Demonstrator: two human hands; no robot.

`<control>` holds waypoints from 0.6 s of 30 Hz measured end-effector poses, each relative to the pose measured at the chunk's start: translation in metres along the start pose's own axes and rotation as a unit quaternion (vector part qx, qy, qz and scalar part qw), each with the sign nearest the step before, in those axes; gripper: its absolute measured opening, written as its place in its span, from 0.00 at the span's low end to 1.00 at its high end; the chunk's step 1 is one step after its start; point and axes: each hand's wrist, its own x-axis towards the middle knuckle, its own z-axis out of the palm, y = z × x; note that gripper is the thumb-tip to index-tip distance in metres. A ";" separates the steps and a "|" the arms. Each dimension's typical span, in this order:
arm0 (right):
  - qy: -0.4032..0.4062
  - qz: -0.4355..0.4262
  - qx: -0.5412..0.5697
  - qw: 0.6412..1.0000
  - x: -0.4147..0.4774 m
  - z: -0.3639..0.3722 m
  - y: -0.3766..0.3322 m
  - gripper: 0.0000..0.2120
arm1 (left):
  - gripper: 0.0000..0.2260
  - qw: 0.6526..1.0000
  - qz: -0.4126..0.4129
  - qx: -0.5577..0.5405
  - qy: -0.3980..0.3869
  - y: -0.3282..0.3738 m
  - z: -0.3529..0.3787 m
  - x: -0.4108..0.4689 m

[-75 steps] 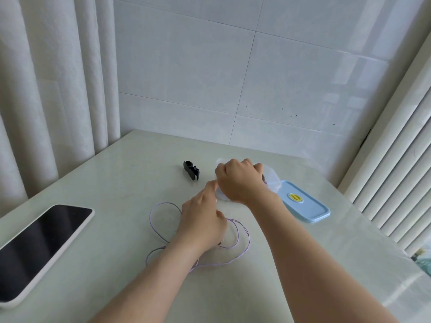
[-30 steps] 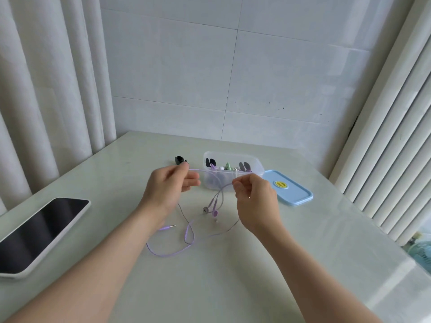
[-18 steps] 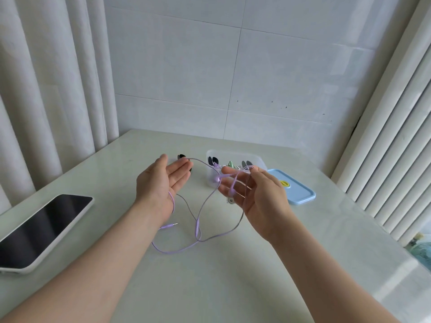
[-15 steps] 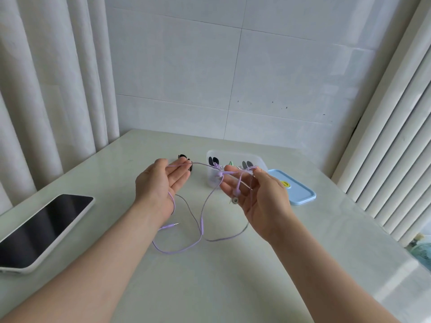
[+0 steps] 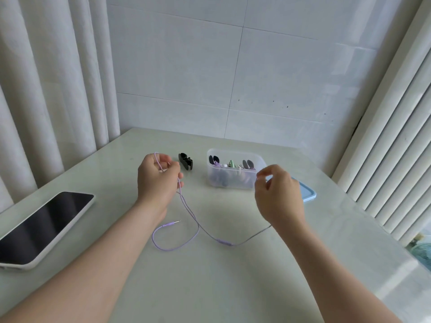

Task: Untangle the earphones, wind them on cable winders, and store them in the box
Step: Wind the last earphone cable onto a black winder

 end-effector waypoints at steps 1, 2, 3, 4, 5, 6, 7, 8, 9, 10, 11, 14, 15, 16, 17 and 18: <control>-0.029 -0.009 -0.090 0.995 -0.002 -0.001 0.002 0.07 | 0.04 1.000 0.002 0.009 -0.009 0.001 0.000 -0.001; -0.053 -0.014 -0.157 0.986 -0.004 -0.001 0.002 0.07 | 0.04 1.000 0.003 0.012 -0.018 0.003 0.000 -0.003; -0.075 -0.016 -0.198 0.977 -0.005 -0.001 0.002 0.07 | 0.03 0.999 0.003 0.009 -0.030 0.006 0.000 -0.005; -0.091 -0.019 -0.219 0.971 -0.007 -0.001 0.002 0.07 | 0.03 0.999 0.004 0.005 -0.046 0.009 0.001 -0.008; -0.101 -0.021 -0.233 0.967 -0.008 -0.001 0.002 0.07 | 0.03 0.998 0.003 0.003 -0.064 0.012 0.002 -0.010; -0.104 -0.030 -0.245 0.963 -0.007 0.000 0.003 0.07 | 0.03 0.996 -0.001 0.001 -0.084 0.014 0.003 -0.013; -0.105 -0.044 -0.261 0.959 -0.008 0.001 0.002 0.07 | 0.03 0.994 -0.009 0.000 -0.105 0.017 0.004 -0.015; -0.107 -0.060 -0.281 0.952 -0.008 0.001 0.002 0.07 | 0.04 0.992 -0.021 0.000 -0.128 0.018 0.005 -0.018; -0.108 -0.074 -0.305 0.943 -0.009 0.002 0.001 0.08 | 0.07 0.988 -0.033 0.004 -0.152 0.020 0.006 -0.020; -0.104 -0.094 -0.322 0.936 -0.009 0.004 0.001 0.10 | 0.10 0.983 -0.043 0.012 -0.178 0.022 0.007 -0.023; -0.094 -0.121 -0.318 0.936 -0.010 0.006 0.001 0.12 | 0.12 0.978 -0.044 0.023 -0.204 0.022 0.007 -0.026; -0.056 -0.215 -0.104 0.969 -0.016 0.011 -0.009 0.20 | 0.16 0.954 -0.008 0.066 -0.291 0.021 0.010 -0.033; -0.062 -0.235 -0.016 0.970 -0.019 0.012 -0.014 0.21 | 0.15 0.943 0.003 0.079 -0.323 0.020 0.010 -0.035; -0.075 -0.251 0.046 0.964 -0.021 0.014 -0.018 0.20 | 0.15 0.932 0.009 0.087 -0.351 0.020 0.011 -0.038; -0.085 -0.269 0.075 0.956 -0.024 0.016 -0.021 0.19 | 0.15 0.924 0.010 0.091 -0.370 0.019 0.012 -0.039; -0.087 -0.290 0.081 0.950 -0.025 0.018 -0.022 0.18 | 0.15 0.921 0.009 0.090 -0.379 0.019 0.012 -0.039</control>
